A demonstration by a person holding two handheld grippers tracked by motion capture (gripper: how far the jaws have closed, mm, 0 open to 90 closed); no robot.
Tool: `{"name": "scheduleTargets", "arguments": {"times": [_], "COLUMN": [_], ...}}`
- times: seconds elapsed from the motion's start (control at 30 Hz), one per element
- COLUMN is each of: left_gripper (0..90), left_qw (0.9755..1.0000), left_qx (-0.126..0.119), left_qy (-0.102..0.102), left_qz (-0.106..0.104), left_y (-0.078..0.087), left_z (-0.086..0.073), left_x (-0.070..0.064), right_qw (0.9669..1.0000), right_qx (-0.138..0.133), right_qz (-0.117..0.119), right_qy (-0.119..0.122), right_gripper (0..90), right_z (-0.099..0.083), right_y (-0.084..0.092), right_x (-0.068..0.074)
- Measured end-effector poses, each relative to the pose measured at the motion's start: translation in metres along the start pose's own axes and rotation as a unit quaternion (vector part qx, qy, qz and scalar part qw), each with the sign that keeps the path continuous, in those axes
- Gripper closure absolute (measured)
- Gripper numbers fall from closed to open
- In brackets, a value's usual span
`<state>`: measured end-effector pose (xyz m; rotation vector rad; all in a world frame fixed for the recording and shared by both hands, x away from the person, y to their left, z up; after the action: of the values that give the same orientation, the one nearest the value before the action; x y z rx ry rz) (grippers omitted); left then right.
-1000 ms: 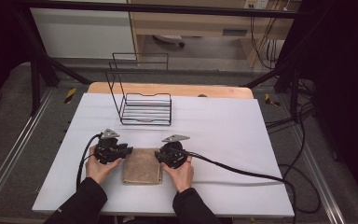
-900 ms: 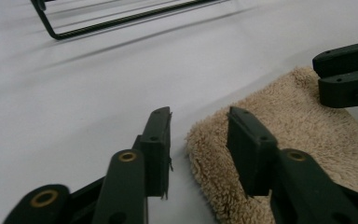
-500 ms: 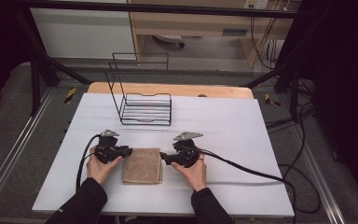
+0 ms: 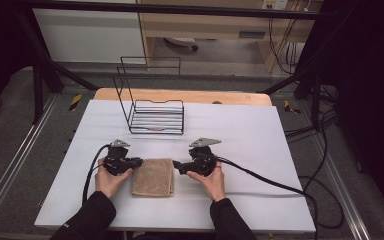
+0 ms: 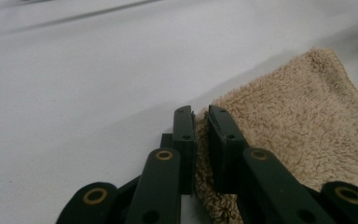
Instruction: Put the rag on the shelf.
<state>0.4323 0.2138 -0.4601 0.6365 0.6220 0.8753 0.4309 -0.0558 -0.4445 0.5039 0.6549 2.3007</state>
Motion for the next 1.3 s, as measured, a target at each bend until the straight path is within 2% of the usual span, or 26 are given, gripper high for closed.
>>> {"name": "scheduleTargets", "arguments": {"times": [0.2, 0.27, 0.4, 0.53, 0.57, 0.73, 0.8, 0.83, 0.87, 1.03, 1.2, 1.3], "left_gripper": [83.3, 83.3, 83.3, 83.2, 83.2, 83.0, 82.9, 82.9, 82.9, 82.6, 82.5, 82.4], "left_qw": [0.9998, 0.9998, 0.9998, 0.9997, 0.9997, 0.9997, 0.9996, 0.9996, 0.9996, 0.9995, 0.9995, 0.9994], "left_qx": [-0.001, -0.002, -0.001, -0.001, -0.001, -0.002, -0.002, -0.002, -0.002, -0.004, -0.004, -0.004], "left_qy": [-0.016, -0.016, -0.018, -0.022, -0.022, -0.024, -0.027, -0.027, -0.028, -0.031, -0.032, -0.034], "left_qz": [0.010, 0.011, 0.009, 0.009, 0.008, 0.008, 0.009, 0.009, 0.009, 0.005, 0.004, 0.004], "left_y": [0.000, -0.001, -0.001, -0.001, -0.001, -0.001, -0.001, -0.001, -0.001, -0.001, -0.001, -0.001], "left_z": [0.000, 0.000, 0.000, 0.000, 0.000, 0.000, 0.000, 0.000, -0.001, -0.001, -0.001, -0.001], "left_x": [-0.003, -0.003, -0.003, -0.003, -0.003, -0.003, -0.003, -0.003, -0.003, -0.003, -0.002, -0.002], "right_qw": [0.9998, 0.9998, 0.9997, 0.9992, 0.9992, 0.9991, 0.9985, 0.9985, 0.9985, 0.9981, 0.9969, 0.9966], "right_qx": [0.004, 0.018, 0.026, 0.039, 0.039, 0.043, 0.055, 0.055, 0.055, 0.059, 0.069, 0.070], "right_qz": [0.012, 0.005, 0.006, 0.001, 0.001, 0.005, 0.003, 0.003, 0.009, 0.014, 0.032, 0.035], "right_qy": [-0.016, -0.008, 0.000, 0.008, 0.008, 0.002, -0.002, -0.002, -0.004, -0.005, -0.019, -0.024], "right_gripper": [20.6, 20.0, 21.8, 33.3, 33.3, 47.9, 53.5, 53.5, 58.1, 64.7, 74.5, 77.1], "right_z": [0.000, 0.002, 0.005, 0.009, 0.009, 0.009, 0.007, 0.007, 0.007, 0.006, 0.005, 0.005], "right_y": [-0.011, -0.016, -0.026, -0.040, -0.040, -0.048, -0.049, -0.049, -0.049, -0.049, -0.050, -0.051], "right_x": [-0.002, 0.000, 0.006, 0.012, 0.012, 0.013, 0.012, 0.012, 0.013, 0.014, 0.015, 0.015]}}
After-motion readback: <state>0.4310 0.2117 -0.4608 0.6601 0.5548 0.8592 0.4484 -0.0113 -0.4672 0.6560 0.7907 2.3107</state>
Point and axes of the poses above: each handheld gripper's, and its own axes: y roughly backward along the jaws, z roughly out of its top, x roughly to its left, the point moved 2 cm from there along -y, roughly forward along the jaws, and after that the axes turned 3 degrees about y, right-handed, at the moved point
